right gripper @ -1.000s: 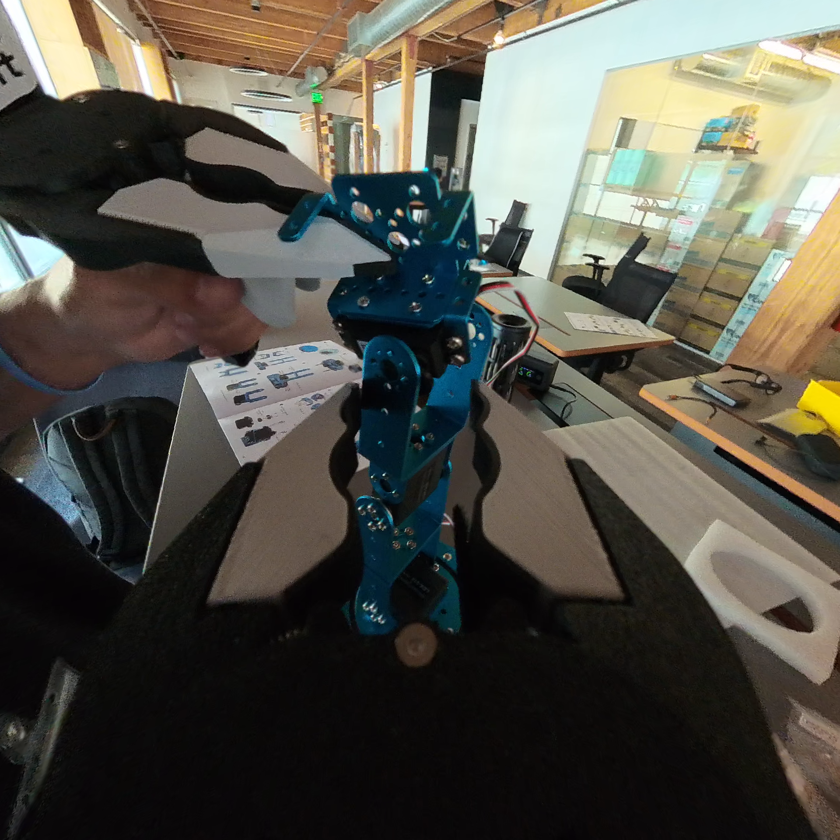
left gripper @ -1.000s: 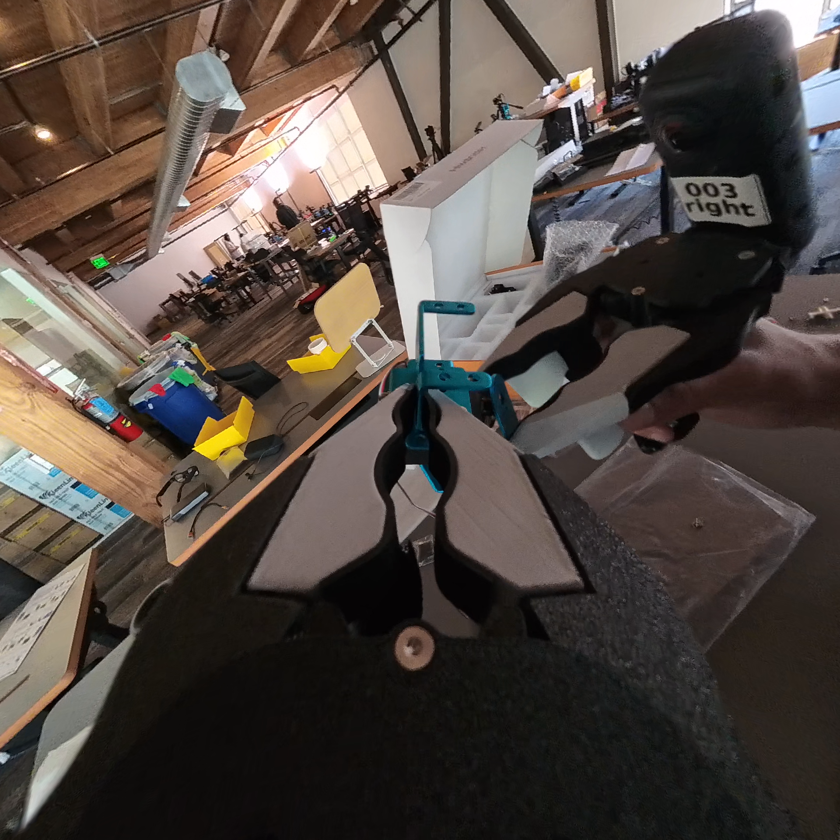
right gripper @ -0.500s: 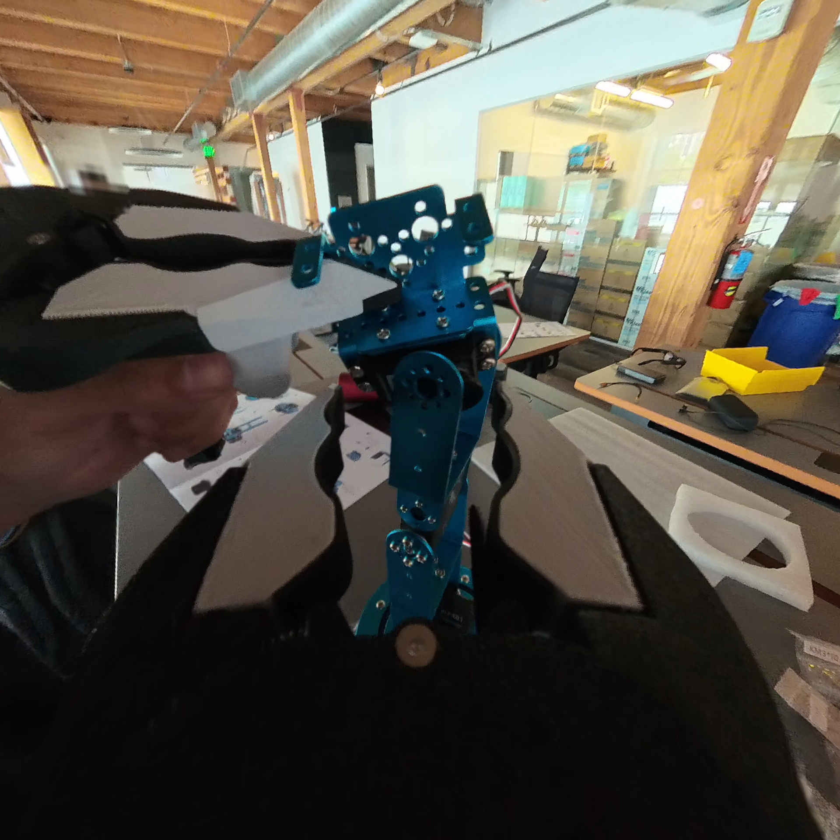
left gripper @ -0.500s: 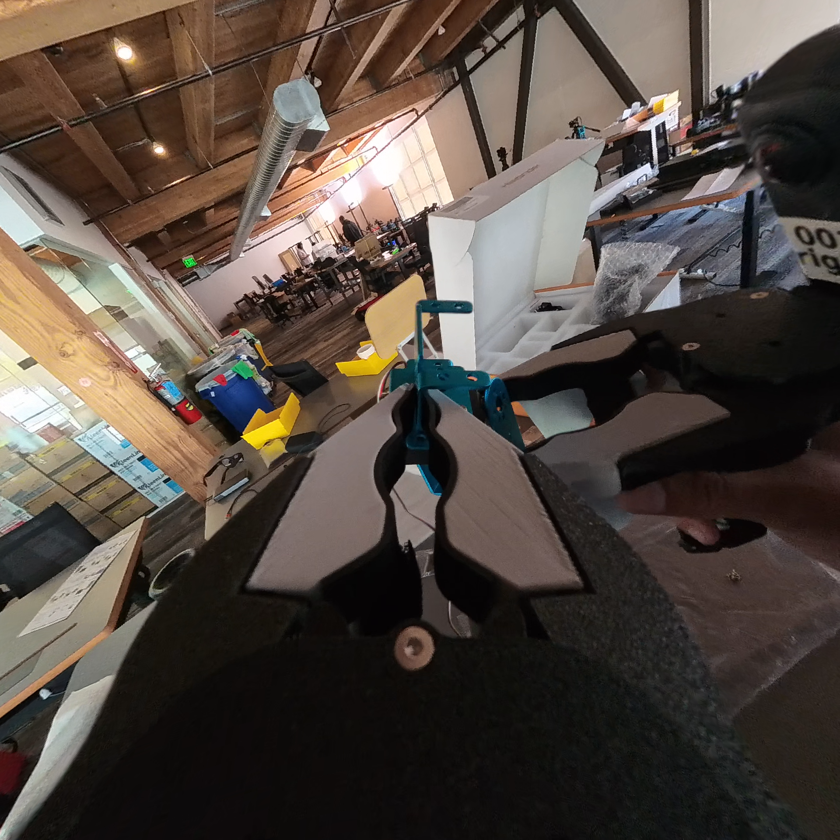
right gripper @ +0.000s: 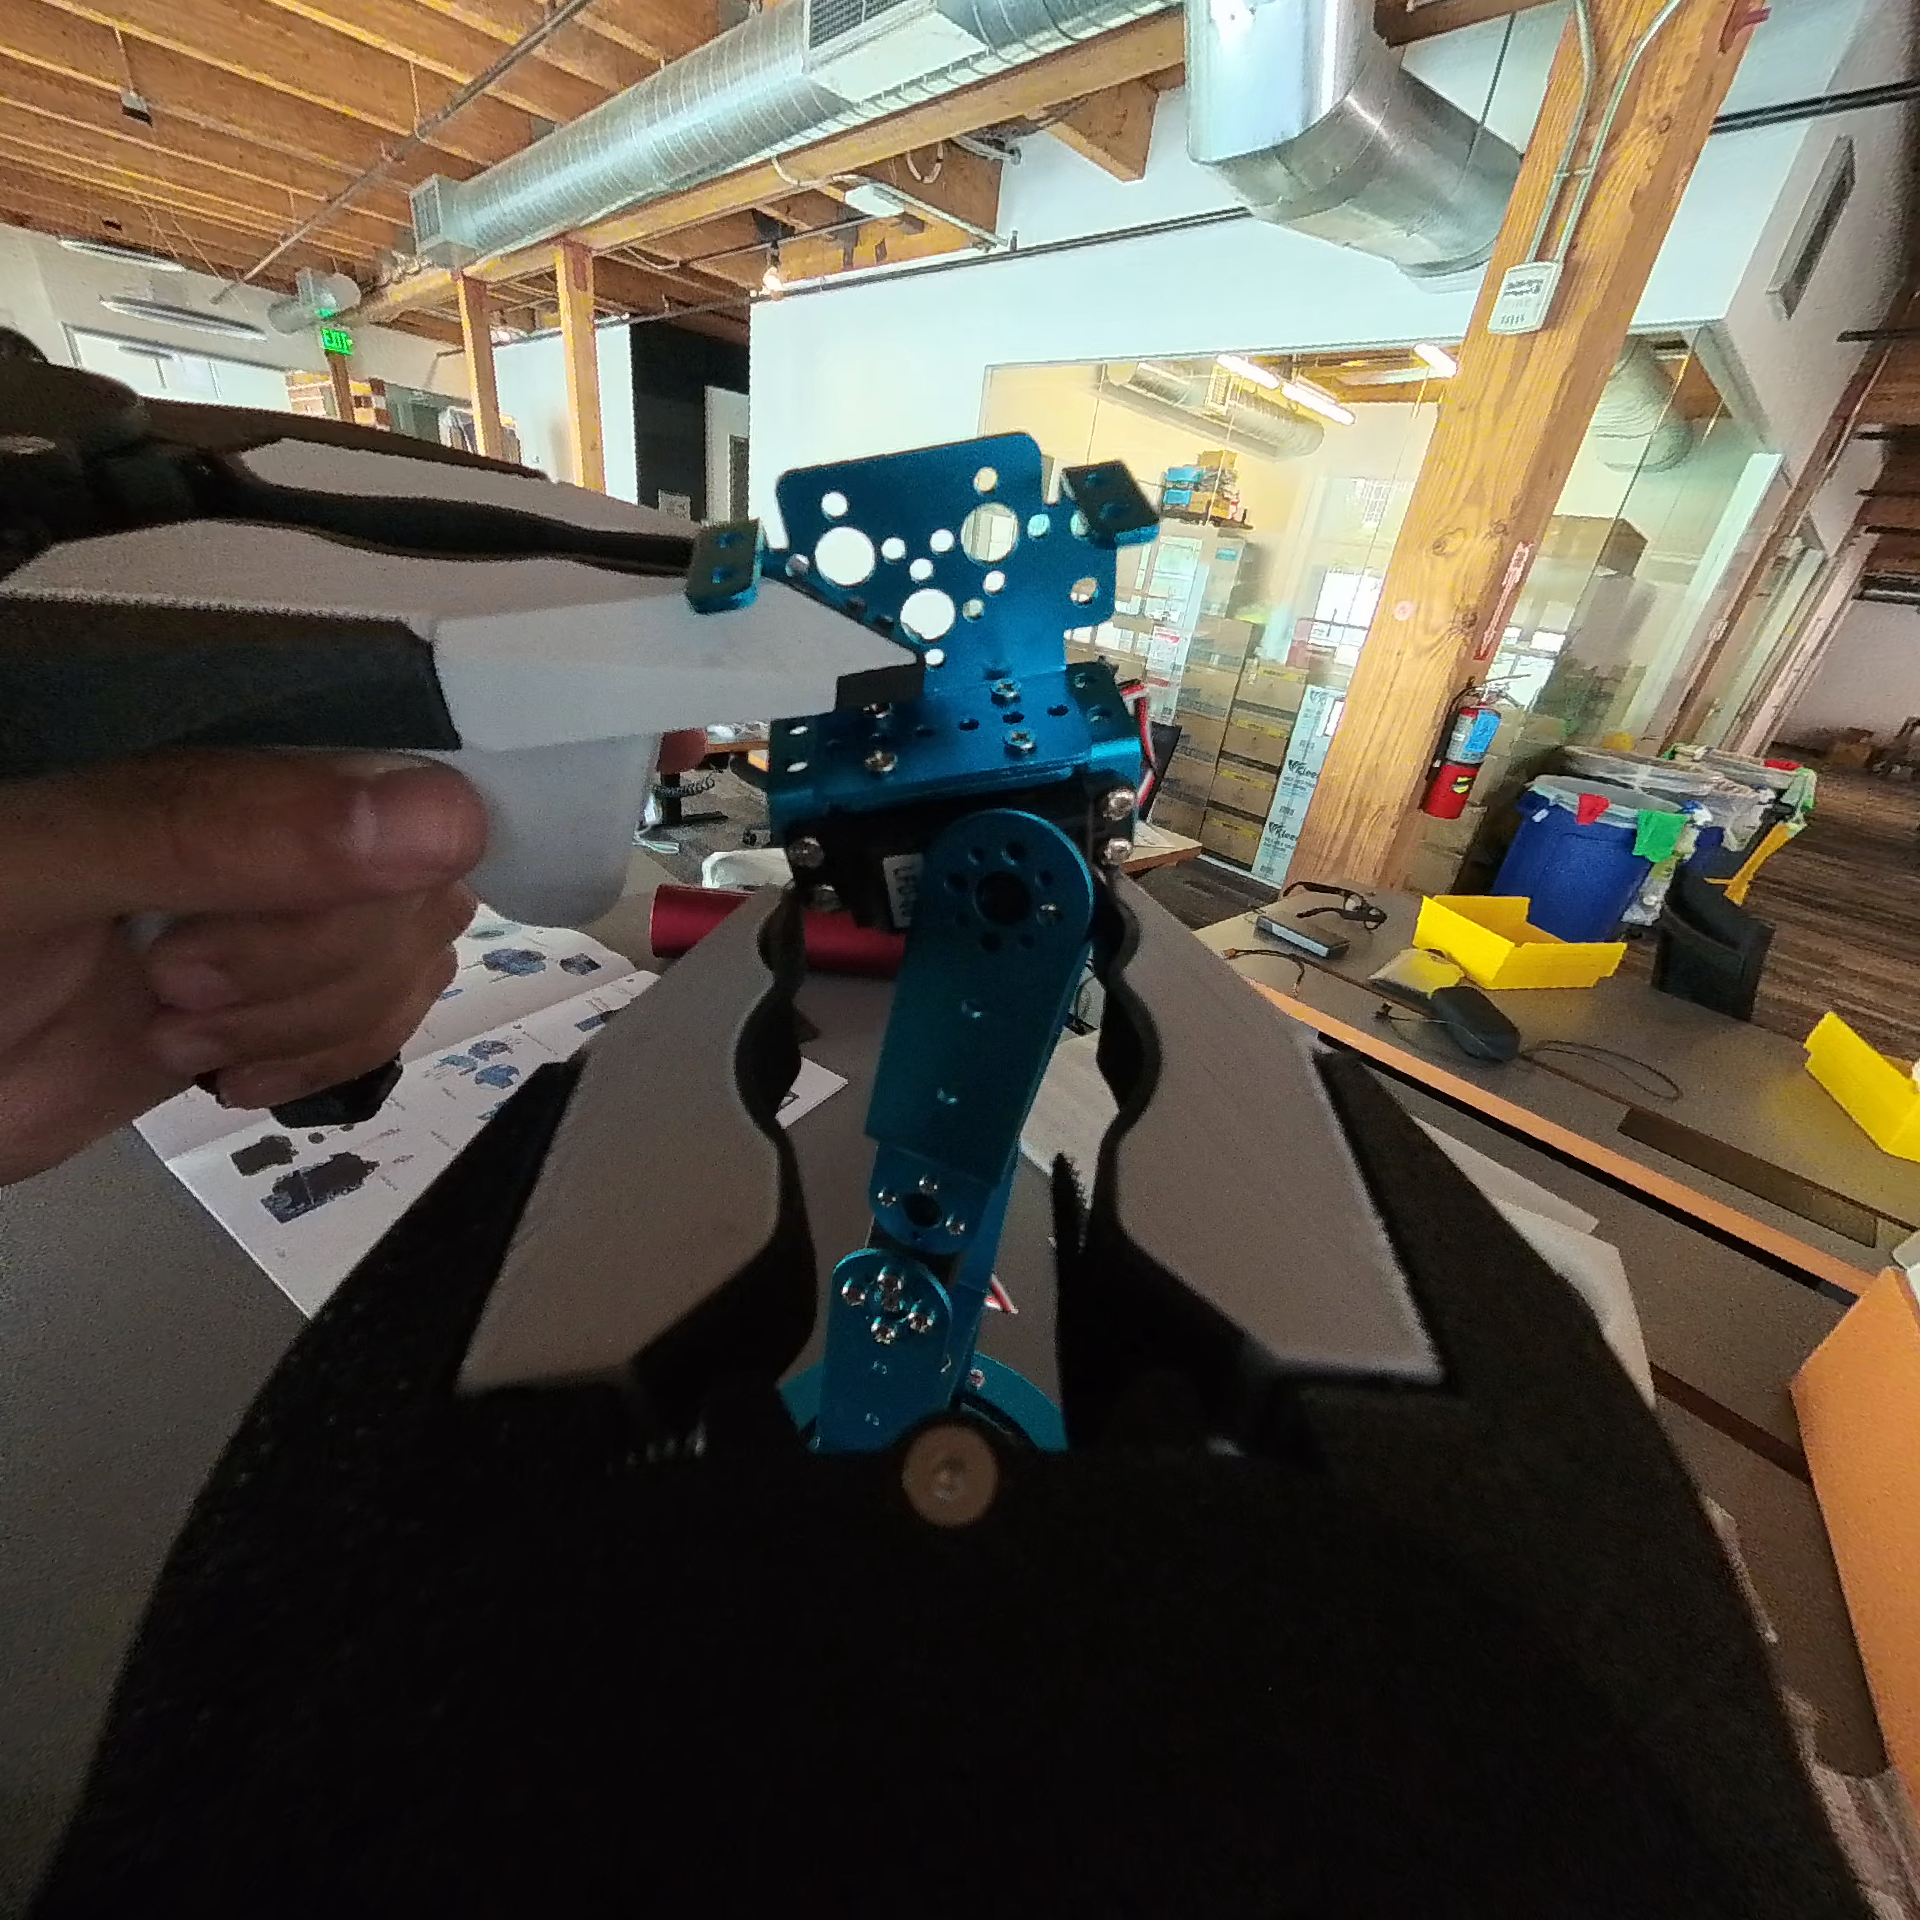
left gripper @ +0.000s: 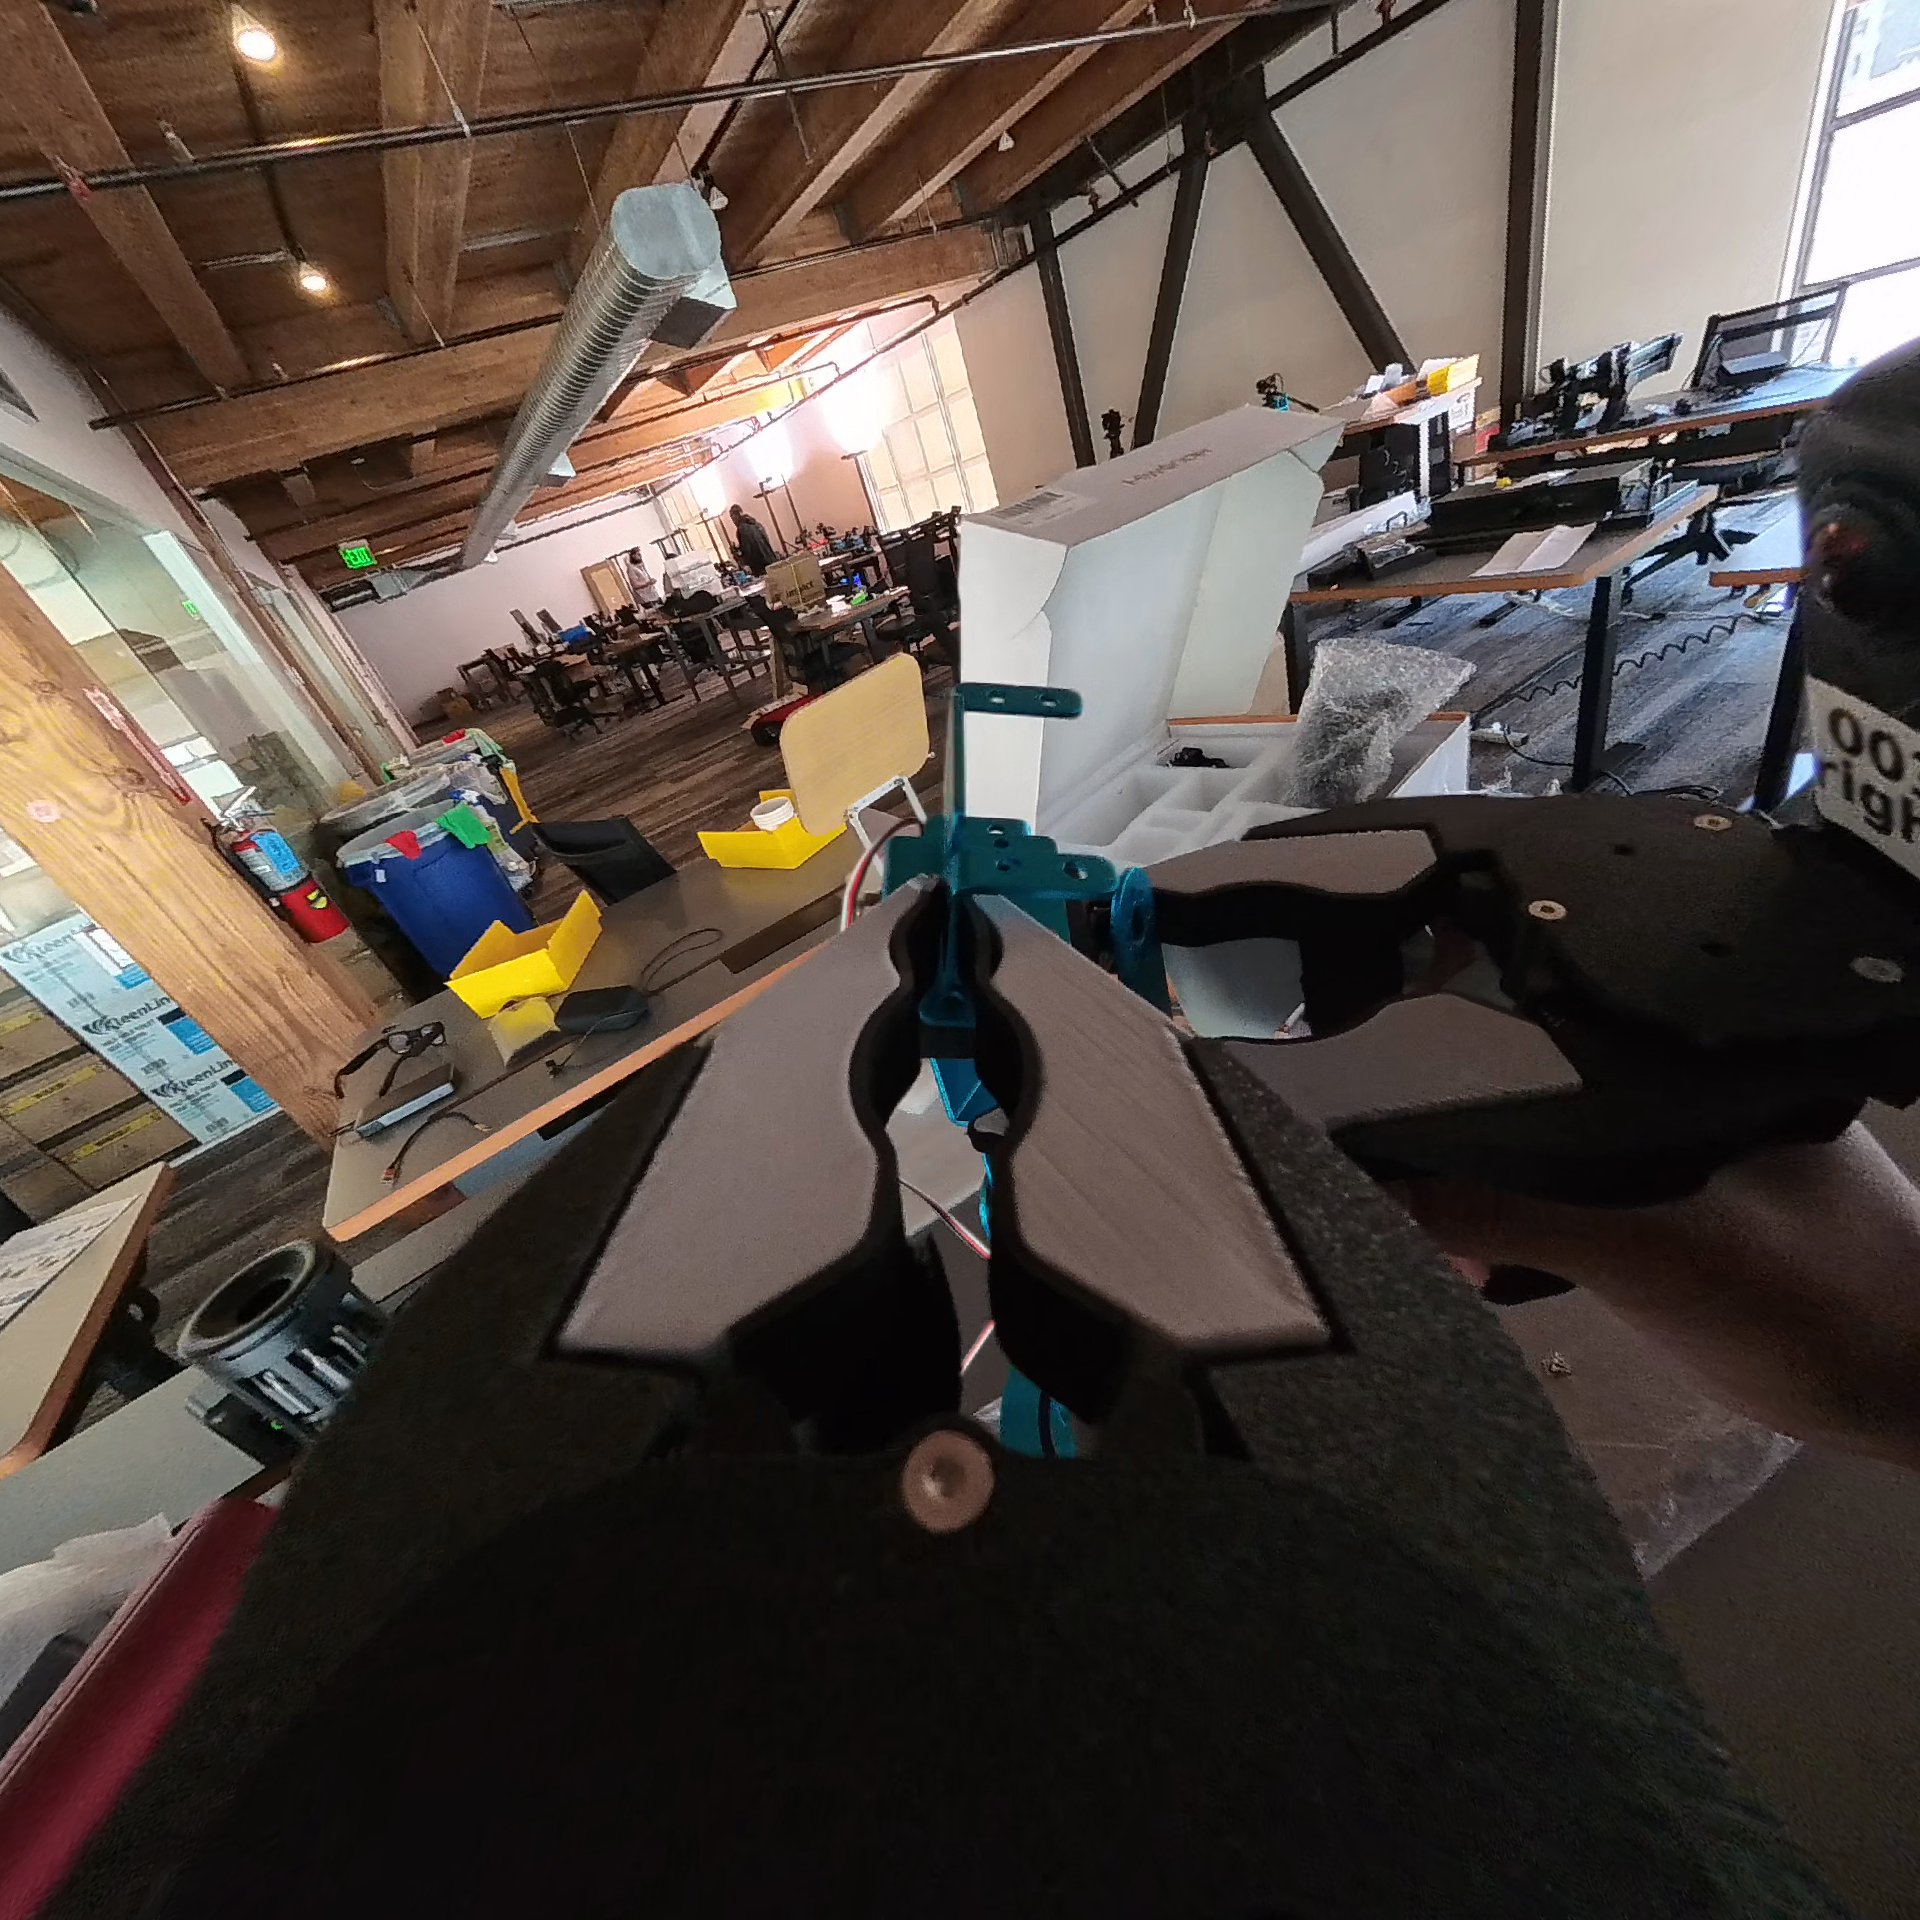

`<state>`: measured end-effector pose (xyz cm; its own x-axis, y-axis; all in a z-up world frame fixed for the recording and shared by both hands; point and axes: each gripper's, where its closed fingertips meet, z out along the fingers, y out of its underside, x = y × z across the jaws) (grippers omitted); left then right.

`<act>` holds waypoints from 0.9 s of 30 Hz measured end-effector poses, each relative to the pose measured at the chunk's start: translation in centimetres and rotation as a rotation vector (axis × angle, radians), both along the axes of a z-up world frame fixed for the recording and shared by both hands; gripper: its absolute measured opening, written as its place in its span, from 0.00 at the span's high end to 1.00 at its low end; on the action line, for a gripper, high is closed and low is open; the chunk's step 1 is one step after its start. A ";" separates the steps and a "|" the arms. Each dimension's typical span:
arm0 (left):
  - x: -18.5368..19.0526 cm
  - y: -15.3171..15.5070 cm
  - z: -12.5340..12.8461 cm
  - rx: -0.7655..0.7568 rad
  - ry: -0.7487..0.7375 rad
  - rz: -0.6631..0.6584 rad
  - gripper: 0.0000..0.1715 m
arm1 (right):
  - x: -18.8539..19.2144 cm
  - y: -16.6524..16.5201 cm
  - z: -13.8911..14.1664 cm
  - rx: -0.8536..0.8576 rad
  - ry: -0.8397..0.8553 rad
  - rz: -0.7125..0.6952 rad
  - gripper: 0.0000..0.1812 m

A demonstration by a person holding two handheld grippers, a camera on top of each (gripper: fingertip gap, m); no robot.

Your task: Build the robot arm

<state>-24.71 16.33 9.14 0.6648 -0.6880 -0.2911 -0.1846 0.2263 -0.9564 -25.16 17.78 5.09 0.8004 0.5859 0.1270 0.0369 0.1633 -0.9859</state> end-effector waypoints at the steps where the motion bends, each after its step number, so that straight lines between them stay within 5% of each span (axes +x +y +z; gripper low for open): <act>1: 0.0 0.0 0.0 -0.002 0.000 -0.005 1.00 | 0.0 0.0 0.0 -0.003 0.004 0.001 0.69; 9: 0.7 -0.4 -0.1 -0.075 -0.018 -0.182 0.94 | 0.3 0.1 -0.1 -0.008 0.010 0.027 0.72; 11: 0.8 -1.0 -0.3 -0.146 -0.036 -0.304 0.79 | 0.2 0.2 -0.1 -0.013 0.005 0.026 0.71; 18: -2.2 -0.3 -0.4 -0.380 -0.107 -0.742 0.60 | -0.1 0.3 -0.1 -0.010 0.011 0.021 0.72; 21: -3.2 1.4 0.2 -0.528 -0.195 -1.004 0.69 | -0.2 0.3 -0.2 -0.012 0.007 0.025 0.72; 23: -2.9 4.6 -0.2 -0.567 -0.209 -1.034 0.80 | -0.1 0.2 -0.2 -0.018 0.010 0.034 0.72; 27: 0.2 5.4 -2.4 -0.486 0.026 -1.119 0.86 | -0.2 0.3 -0.2 -0.015 -0.016 0.016 0.71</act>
